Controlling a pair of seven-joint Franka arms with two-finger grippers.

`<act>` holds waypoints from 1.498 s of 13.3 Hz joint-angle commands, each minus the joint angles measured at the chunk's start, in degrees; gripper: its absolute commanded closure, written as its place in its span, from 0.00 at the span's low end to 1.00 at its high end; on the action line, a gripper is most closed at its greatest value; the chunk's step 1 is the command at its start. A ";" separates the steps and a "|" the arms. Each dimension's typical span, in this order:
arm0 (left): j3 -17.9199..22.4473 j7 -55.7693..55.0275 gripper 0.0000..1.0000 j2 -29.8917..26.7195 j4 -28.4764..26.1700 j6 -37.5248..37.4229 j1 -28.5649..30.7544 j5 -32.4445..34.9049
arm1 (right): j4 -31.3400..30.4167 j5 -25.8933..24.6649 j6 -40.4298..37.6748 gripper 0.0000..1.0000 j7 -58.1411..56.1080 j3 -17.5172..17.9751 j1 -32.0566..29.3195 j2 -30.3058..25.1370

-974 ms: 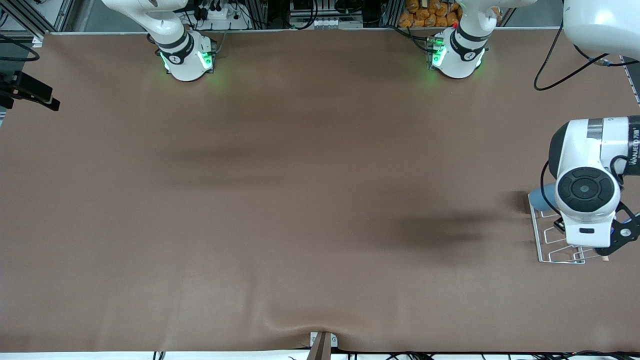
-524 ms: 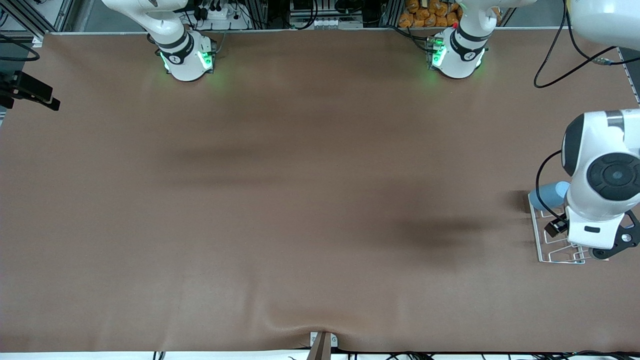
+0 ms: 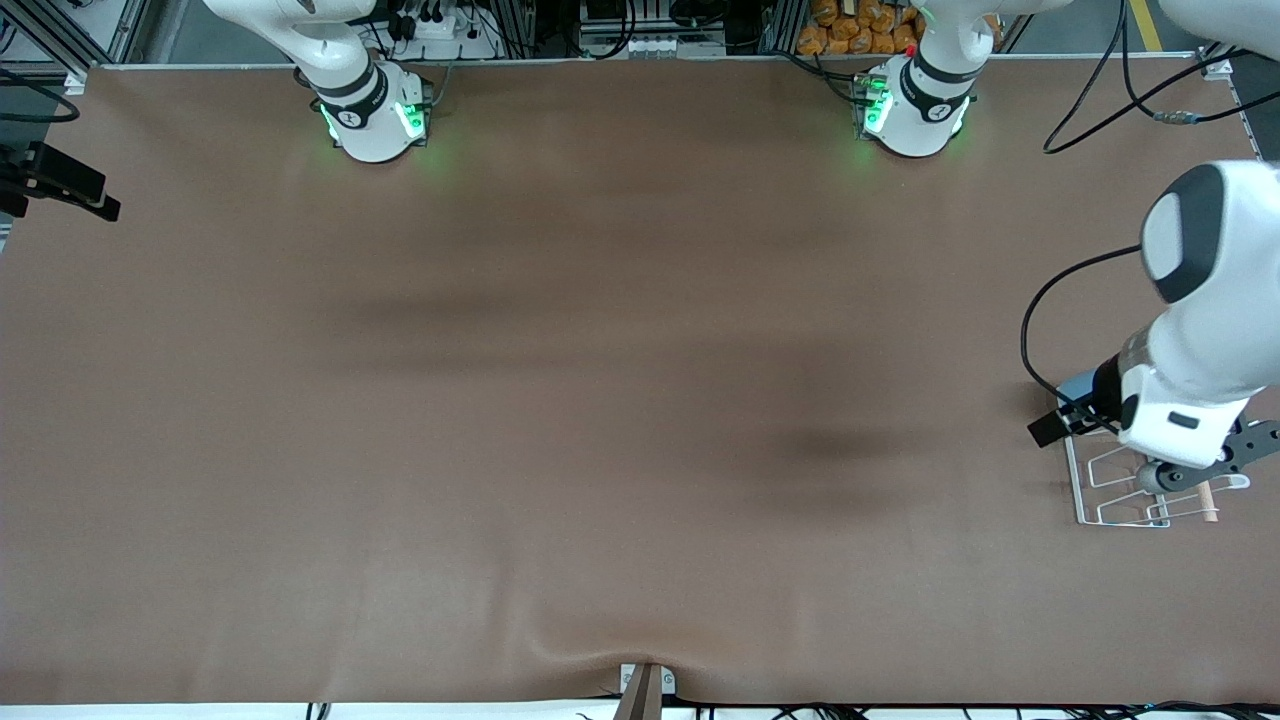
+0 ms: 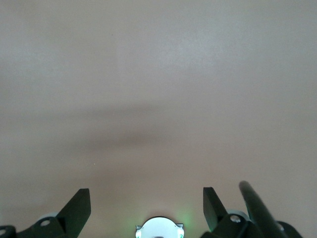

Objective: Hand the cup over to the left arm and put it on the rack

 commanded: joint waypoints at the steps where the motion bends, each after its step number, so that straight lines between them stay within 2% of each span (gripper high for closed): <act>1: -0.99 6.79 0.00 -4.33 -2.19 0.02 0.96 -2.43 | 0.28 -0.37 -0.50 0.00 -0.08 -0.25 0.31 -0.13; 6: -1.69 8.65 0.00 -9.25 -4.12 -1.21 1.13 -3.04 | 0.37 -0.37 -0.50 0.00 -0.08 -0.34 0.31 -0.13; 10: -1.87 15.59 0.00 -12.50 -6.67 -0.86 2.63 -10.24 | 0.37 -0.37 -0.50 0.00 -0.08 -0.34 0.31 -0.13; 12: -1.78 14.99 0.00 -15.66 -8.42 -0.77 2.37 -9.99 | 0.37 -0.37 -0.50 0.00 -0.08 -0.34 0.31 -0.22; 16: -1.34 10.61 0.00 -23.22 -16.06 -1.04 -0.88 -9.29 | 0.37 -0.37 -0.50 0.00 -0.08 -0.34 0.31 -0.13; 18: -1.34 10.76 0.00 -23.50 -17.57 0.97 -0.45 -9.11 | 0.37 -0.37 -0.50 0.00 -0.08 -0.34 0.31 -0.13; 20: 0.84 12.77 0.00 -23.67 -18.36 1.86 -0.36 -7.19 | 0.37 -0.28 -0.50 0.00 -0.08 -0.34 0.31 -0.22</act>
